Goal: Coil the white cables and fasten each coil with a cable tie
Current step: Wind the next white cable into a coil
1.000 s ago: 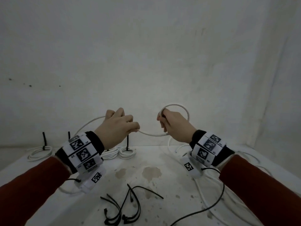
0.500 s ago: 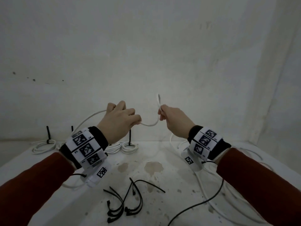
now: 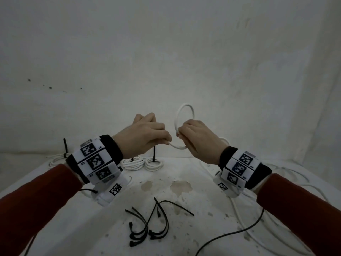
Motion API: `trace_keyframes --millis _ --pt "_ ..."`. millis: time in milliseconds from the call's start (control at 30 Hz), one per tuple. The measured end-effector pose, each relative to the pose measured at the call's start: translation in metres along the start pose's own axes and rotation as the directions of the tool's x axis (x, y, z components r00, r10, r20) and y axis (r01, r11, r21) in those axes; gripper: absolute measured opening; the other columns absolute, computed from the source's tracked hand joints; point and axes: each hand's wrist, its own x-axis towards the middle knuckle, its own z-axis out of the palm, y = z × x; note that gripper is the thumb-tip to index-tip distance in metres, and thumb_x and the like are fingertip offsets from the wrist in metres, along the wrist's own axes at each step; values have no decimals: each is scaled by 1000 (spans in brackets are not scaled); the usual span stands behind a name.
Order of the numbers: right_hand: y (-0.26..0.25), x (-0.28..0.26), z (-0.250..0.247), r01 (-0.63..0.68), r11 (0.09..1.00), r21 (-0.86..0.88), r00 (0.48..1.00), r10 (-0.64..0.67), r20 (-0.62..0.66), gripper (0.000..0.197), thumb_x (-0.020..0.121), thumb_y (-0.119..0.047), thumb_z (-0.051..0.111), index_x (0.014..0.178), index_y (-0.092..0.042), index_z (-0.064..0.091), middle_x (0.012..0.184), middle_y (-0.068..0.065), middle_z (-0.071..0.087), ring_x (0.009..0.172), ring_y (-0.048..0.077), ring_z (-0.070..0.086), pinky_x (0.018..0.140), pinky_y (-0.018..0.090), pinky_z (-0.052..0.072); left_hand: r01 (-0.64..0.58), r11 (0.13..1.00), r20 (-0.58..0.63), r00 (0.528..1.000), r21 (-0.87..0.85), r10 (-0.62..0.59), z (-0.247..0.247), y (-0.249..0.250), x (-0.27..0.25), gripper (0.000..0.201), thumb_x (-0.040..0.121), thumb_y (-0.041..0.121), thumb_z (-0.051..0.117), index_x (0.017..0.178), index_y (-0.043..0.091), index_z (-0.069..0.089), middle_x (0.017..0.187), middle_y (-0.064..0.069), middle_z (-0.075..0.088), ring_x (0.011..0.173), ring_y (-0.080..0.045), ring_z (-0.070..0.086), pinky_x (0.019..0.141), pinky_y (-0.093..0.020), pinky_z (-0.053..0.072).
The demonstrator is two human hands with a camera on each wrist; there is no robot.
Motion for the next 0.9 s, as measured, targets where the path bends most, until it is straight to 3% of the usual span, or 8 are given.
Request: trace_keyframes --millis 100,167,267,467,567,667,800,900 --pt "-4 -2 -3 -103 992 77 964 80 252 14 98 -10 41 102 -8 55 88 5 64 79 27 57 74 43 49 15 999 10 1000 -30 -14 -4 -3 -1 46 97 49 27 96 25 65 74 14 53 77 -8 28 64 -26 17" --pt "-3 -3 -7 -217 967 132 922 159 352 18 101 -18 38 106 -12 54 79 -3 59 73 22 53 70 40 45 51 998 13 999 -43 -50 -6 -7 -2 45 96 52 26 97 28 64 76 17 52 77 -8 29 65 -25 20" --pt "-1 -2 -15 -259 941 220 934 185 306 30 98 -32 32 96 -15 56 58 -9 44 56 11 41 59 30 33 126 988 31 992 -94 -123 -8 -12 -5 40 94 58 21 97 37 55 78 23 48 77 -9 31 73 -22 24" --pt "-4 -2 -19 -409 745 527 911 303 280 32 95 -33 36 66 -26 46 59 -5 43 53 10 38 57 21 30 243 967 15 970 -79 -242 -14 -25 3 48 89 68 19 95 39 57 74 19 47 77 -7 29 65 -31 13" --pt "-10 8 -23 -482 490 727 867 386 315 34 91 -26 38 59 -17 47 55 -1 37 47 9 30 50 19 27 255 967 -24 967 -29 -255 -19 -28 16 46 89 58 28 94 32 65 70 18 41 77 -4 27 66 -29 11" --pt "-13 19 -31 -490 200 848 807 471 355 44 90 -39 37 53 -17 45 45 -5 30 42 12 21 48 25 19 252 967 -67 966 28 -250 -24 -32 30 49 91 52 28 101 25 68 75 14 42 80 -7 30 69 -29 13" --pt "-11 28 -40 -269 -203 942 823 460 334 45 96 -37 35 59 -18 51 45 -7 14 40 12 9 46 27 13 231 972 -125 964 -38 -234 -25 -41 43 42 97 34 30 122 19 61 77 0 48 72 -18 42 66 -34 33" --pt "-12 34 -51 -133 -388 912 821 473 321 50 101 -38 27 65 -17 55 48 -6 9 39 12 7 43 23 16 254 959 -110 957 -125 -268 -23 -40 49 40 98 18 33 133 31 46 90 3 56 78 -7 48 71 -32 45"
